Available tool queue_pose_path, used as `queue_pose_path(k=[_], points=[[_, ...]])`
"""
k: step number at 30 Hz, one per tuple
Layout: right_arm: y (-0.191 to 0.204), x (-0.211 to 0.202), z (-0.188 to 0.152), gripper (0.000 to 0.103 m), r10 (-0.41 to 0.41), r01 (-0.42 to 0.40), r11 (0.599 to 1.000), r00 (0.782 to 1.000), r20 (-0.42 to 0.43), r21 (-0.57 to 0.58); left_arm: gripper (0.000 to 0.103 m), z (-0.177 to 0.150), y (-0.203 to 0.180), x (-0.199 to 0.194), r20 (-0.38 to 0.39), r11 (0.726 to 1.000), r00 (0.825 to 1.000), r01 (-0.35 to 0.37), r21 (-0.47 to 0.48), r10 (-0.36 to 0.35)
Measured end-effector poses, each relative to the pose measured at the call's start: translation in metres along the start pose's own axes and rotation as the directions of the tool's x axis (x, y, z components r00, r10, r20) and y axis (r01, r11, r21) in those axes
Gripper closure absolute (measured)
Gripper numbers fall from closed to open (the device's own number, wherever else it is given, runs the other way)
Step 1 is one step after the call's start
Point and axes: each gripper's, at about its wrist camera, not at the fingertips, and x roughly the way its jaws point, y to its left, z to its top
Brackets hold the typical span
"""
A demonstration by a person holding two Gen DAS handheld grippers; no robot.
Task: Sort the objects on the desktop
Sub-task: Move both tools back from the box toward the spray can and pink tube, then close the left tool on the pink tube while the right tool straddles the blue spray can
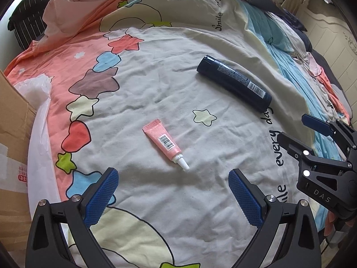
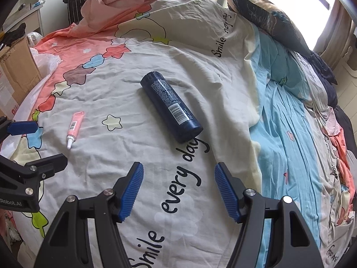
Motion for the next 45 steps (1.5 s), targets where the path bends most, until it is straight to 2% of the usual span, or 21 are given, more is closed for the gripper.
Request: queue_pose_path(k=[15,20,26,38,41,43,44,45], points=[[-0.001,0.038,0.03,0.04,-0.046,0.044,0.996,0.999,-0.018,-0.081,0.002,0.022,0.005,0.032,-0.021,1.0,1.0,-0.007,-0.03,0.007],[-0.002,0.048,0.038,0.04,-0.037,0.035,0.996,0.999,-0.02,-0.084,0.002,0.026,0.002,0.038,-0.016,1.0,1.0,-0.025,-0.014,0.024],[-0.005,0.059,0.047,0.04,-0.011,0.01,0.997,1.0,-0.022,-0.071,0.002,0.028,0.005,0.047,-0.038,0.999,0.999,-0.02,-0.029,0.019],[-0.003,0.071,0.06,0.04,0.023,-0.025,0.998,0.999,-0.031,-0.06,0.003,0.031,0.011,0.05,-0.018,0.999,1.0,-0.002,-0.049,0.001],[-0.003,0.073,0.061,0.04,0.024,-0.026,0.998,0.999,-0.034,-0.06,0.013,0.032,0.014,0.05,-0.006,0.999,1.0,0.018,-0.048,-0.019],[-0.003,0.073,0.061,0.04,0.022,-0.024,0.998,0.999,-0.036,-0.061,0.023,0.032,0.012,0.049,0.002,1.0,1.0,-0.012,-0.024,0.012],[-0.002,0.074,0.061,0.04,0.021,-0.023,0.998,0.999,-0.036,-0.062,0.03,0.031,0.011,0.049,0.002,1.0,1.0,-0.024,-0.008,0.024],[-0.001,0.074,0.061,0.04,0.02,-0.023,0.998,0.999,-0.036,-0.065,0.041,0.031,0.012,0.048,0.003,1.0,1.0,-0.023,-0.002,0.023]])
